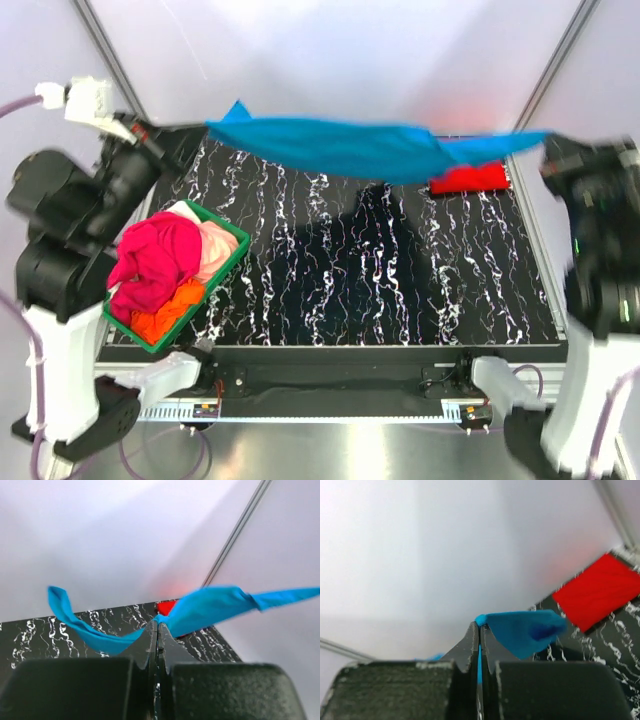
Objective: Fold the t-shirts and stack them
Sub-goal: Flatten the tshirt out
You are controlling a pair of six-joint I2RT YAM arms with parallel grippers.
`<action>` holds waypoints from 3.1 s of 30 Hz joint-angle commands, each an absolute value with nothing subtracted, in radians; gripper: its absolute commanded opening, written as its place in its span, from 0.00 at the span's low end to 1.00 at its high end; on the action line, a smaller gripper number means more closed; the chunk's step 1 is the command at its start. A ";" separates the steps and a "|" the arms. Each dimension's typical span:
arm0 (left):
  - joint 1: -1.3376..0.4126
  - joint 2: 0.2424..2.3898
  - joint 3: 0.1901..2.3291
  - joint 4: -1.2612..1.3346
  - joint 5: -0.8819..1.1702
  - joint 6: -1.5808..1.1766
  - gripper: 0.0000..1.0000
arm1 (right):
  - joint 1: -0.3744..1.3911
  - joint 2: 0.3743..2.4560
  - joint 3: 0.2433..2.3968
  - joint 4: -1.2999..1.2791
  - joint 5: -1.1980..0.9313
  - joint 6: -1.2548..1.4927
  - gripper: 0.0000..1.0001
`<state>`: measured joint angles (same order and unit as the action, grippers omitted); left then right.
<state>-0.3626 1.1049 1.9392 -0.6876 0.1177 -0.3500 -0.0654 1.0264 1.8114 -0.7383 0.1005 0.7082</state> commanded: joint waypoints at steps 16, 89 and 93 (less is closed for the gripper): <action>-0.364 0.968 1.743 -0.612 0.177 -0.477 0.00 | -0.064 1.043 1.927 -0.732 0.255 0.649 0.00; -0.104 0.992 1.480 -0.404 0.324 -0.443 0.00 | -0.061 1.233 1.962 -0.590 0.039 0.502 0.00; -0.100 1.176 1.477 -0.373 0.232 -0.370 0.00 | -0.063 1.455 1.990 -0.503 -0.102 0.503 0.00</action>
<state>-0.1085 1.0496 1.4990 -0.4030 0.3336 -0.4515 -0.0654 1.2869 1.9923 -0.6029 0.0315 0.5327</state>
